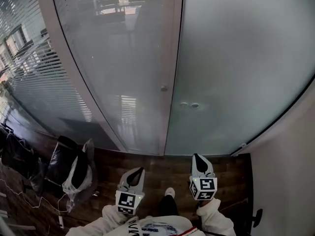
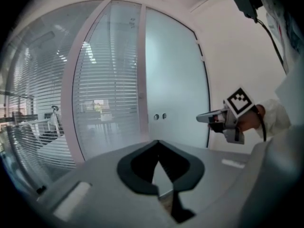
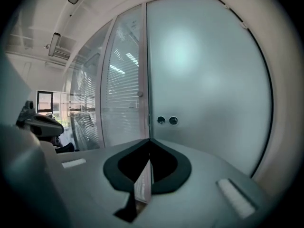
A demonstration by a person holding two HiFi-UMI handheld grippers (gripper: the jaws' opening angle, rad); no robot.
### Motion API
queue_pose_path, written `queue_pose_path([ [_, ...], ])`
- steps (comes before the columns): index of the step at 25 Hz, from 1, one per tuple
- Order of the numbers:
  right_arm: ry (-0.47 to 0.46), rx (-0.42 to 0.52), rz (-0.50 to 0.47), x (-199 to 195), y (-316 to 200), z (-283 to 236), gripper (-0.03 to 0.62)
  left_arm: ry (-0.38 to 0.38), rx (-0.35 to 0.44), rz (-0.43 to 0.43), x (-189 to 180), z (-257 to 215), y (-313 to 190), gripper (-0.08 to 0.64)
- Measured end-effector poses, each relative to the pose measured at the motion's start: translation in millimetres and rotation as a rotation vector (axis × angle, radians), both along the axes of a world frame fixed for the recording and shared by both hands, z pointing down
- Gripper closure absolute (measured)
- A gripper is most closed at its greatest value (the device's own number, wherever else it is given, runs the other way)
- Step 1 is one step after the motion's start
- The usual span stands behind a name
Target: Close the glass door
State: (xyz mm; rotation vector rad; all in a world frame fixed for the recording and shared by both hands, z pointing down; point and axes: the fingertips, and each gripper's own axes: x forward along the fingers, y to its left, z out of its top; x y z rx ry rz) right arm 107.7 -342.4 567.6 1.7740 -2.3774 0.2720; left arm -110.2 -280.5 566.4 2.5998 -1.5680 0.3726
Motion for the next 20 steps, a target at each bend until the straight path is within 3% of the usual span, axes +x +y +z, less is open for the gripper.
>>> queue_pose_path([
  [10,-0.022,-0.018,0.017,-40.0,143.0,5.1,0.586,0.05,0.05,0.063,-24.0,-13.6,84.5,0.557],
  [16,0.048,0.005,0.033,-52.8,197.4,0.5,0.586,0.078,0.039,0.098,-24.1,-8.4,127.3,0.557],
  [20,0.024,0.002,0.016,-69.8,221.1,-6.2,0.586,0.102,0.019,0.11,-28.7,-3.6,147.2,0.557],
])
